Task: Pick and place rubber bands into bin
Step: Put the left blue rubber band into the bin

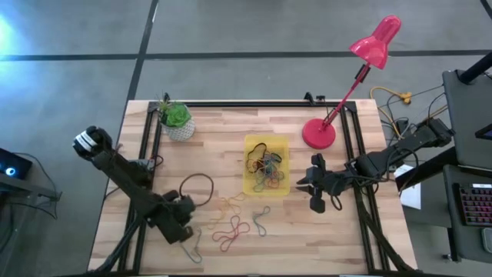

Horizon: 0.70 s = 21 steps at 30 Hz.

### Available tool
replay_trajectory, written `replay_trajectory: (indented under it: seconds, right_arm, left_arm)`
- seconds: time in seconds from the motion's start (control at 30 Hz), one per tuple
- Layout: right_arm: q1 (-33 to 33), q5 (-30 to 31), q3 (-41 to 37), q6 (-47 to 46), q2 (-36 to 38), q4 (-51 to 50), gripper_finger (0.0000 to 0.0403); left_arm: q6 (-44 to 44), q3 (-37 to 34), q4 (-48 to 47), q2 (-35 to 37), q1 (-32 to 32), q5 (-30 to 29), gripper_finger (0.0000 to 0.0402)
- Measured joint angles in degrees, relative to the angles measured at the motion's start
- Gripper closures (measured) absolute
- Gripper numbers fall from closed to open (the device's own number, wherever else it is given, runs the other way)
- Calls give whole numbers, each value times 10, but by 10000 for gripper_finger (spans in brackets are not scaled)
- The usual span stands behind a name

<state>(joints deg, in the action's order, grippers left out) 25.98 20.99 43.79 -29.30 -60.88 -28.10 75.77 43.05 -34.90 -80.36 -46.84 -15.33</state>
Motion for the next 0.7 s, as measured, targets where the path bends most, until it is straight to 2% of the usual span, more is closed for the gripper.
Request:
replay_trajectory:
  seconds: [0.3,0.7]
  right_arm:
    - [0,0,0,-3,0,0,335]
    - [0,0,0,-2,0,1,335]
  left_arm:
    - [-28,1,5,48,55,-109,401]
    - [-254,48,104,65,177,-136,401]
